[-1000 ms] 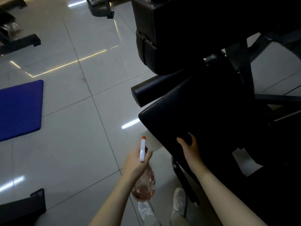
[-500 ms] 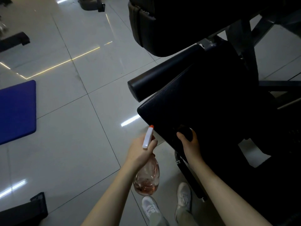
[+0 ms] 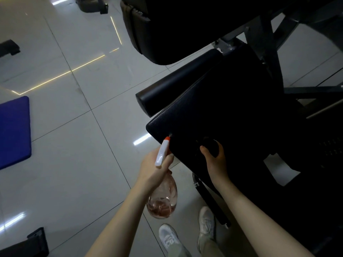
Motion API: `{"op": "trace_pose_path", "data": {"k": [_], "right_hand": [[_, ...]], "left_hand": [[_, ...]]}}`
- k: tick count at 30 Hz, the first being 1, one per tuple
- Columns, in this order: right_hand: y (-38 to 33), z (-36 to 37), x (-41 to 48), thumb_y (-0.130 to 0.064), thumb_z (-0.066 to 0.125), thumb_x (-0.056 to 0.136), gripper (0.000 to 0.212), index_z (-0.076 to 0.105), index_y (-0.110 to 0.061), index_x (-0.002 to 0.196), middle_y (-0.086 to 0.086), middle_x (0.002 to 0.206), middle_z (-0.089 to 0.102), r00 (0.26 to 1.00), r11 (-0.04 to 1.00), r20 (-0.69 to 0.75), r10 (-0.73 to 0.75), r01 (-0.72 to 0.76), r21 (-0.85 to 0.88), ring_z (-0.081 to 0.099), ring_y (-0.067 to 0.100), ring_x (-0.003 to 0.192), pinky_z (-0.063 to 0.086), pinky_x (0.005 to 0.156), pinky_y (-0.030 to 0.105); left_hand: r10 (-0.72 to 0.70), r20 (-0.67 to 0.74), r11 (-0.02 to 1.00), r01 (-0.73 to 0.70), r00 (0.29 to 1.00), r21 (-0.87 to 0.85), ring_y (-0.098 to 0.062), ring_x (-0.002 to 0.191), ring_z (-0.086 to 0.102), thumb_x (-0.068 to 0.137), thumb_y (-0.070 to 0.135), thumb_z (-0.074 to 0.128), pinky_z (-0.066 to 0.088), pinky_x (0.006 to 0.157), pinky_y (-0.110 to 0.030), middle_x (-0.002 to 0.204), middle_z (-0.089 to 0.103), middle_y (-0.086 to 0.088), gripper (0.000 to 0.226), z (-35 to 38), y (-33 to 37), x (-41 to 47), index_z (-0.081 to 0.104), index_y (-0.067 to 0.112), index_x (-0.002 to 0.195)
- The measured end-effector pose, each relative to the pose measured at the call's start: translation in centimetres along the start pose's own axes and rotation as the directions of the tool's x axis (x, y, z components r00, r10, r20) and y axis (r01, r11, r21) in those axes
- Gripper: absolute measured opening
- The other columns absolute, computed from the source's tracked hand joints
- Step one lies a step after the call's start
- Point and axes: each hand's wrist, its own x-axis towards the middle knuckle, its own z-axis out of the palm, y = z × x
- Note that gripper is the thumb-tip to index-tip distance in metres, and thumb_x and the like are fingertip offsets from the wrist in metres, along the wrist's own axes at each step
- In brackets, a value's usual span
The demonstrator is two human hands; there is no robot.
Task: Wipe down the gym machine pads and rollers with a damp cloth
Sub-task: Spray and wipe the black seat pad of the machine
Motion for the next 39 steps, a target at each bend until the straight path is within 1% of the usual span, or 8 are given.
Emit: {"op": "trace_pose_path", "data": {"k": [6,12,19,21,24,27,34,39], "right_hand": [[-0.3,-0.7,1.2,-0.024,0.062,0.089,0.059,0.035,-0.019,0.141,-0.001,0.122,0.048,1.0,1.0,-0.008,-0.007,0.007,-0.018,0.048,0.011,0.103,0.041,0.068,0.012],[-1.4,-1.0,2.6,-0.022,0.063,0.089,0.062,0.035,-0.013,0.142,0.011,0.13,0.05,0.998,0.995,-0.042,-0.047,0.043,-0.093,0.048,0.012,0.102,0.039,0.065,0.008],[-3.1,0.4,6.4,-0.034,0.063,0.086,0.066,0.034,-0.014,0.142,0.011,0.131,0.048,0.961,0.894,-0.017,-0.275,0.249,-0.373,0.054,0.022,0.108,0.051,0.078,0.03],[-3.7,1.2,7.0,-0.035,0.066,0.083,0.068,0.038,-0.014,0.141,0.015,0.135,0.044,0.938,0.807,0.058,-0.341,0.324,-0.494,0.05,0.027,0.112,0.052,0.082,0.036],[-2.6,2.5,7.8,-0.036,0.076,0.073,0.072,0.051,-0.008,0.133,0.026,0.134,0.048,0.863,0.508,0.188,-0.469,0.438,-0.741,0.05,0.043,0.116,0.048,0.09,0.055],[-1.8,2.7,7.7,-0.05,0.056,0.08,0.072,0.046,-0.009,0.138,0.027,0.143,0.038,0.853,0.39,0.186,-0.488,0.403,-0.828,0.038,0.043,0.131,0.033,0.103,0.057],[-1.6,3.1,10.1,-0.038,0.043,0.092,0.062,0.036,-0.002,0.142,0.028,0.145,0.034,0.758,0.328,0.325,-0.565,0.569,-0.754,0.034,0.04,0.135,0.032,0.109,0.048],[-5.9,6.4,12.2,-0.033,0.045,0.098,0.066,0.012,-0.012,0.151,0.017,0.157,0.011,0.85,0.572,0.089,-0.52,0.423,-0.703,0.008,0.03,0.145,0.012,0.118,0.042]], "left_hand": [[-0.027,0.013,1.0,0.027,1.0,0.013,-0.034,0.072,0.066,0.079,0.041,0.049,0.053,0.075,-0.057,0.081,0.068,-0.012,0.029,-0.5,2.2,1.9,0.06,0.014,0.082],[-0.011,0.009,1.0,0.01,1.0,0.027,-0.033,0.074,0.063,0.078,0.039,0.046,0.051,0.073,-0.051,0.083,0.066,-0.016,0.037,-0.8,5.0,3.1,0.057,0.004,0.084],[-0.093,-0.028,0.996,0.092,0.995,-0.021,-0.041,0.074,0.065,0.079,0.036,0.051,0.055,0.072,-0.056,0.087,0.066,-0.019,0.032,-0.8,3.6,3.1,0.057,0.005,0.084],[-0.108,-0.032,0.994,0.108,0.994,-0.018,-0.044,0.074,0.063,0.077,0.037,0.051,0.054,0.071,-0.058,0.092,0.064,-0.023,0.037,-0.8,3.2,2.7,0.055,0.003,0.088],[-0.086,-0.051,0.995,0.089,0.995,0.053,-0.042,0.072,0.062,0.079,0.038,0.047,0.053,0.071,-0.057,0.092,0.065,-0.022,0.038,-0.9,2.4,2.3,0.055,0.003,0.09],[-0.09,-0.084,0.992,0.097,0.992,0.079,-0.04,0.075,0.062,0.08,0.039,0.045,0.052,0.075,-0.057,0.091,0.066,-0.021,0.041,-1.0,1.6,1.6,0.055,0.001,0.092],[-0.083,-0.072,0.994,0.087,0.994,0.067,-0.028,0.074,0.064,0.074,0.049,0.041,0.053,0.074,-0.054,0.089,0.068,-0.009,0.036,-0.9,-0.4,0.8,0.057,0.02,0.087],[-0.07,-0.077,0.995,0.075,0.995,0.063,-0.021,0.081,0.063,0.067,0.06,0.034,0.054,0.077,-0.049,0.09,0.067,-0.002,0.026,-0.9,-1.6,0.4,0.046,0.042,0.082]]}}
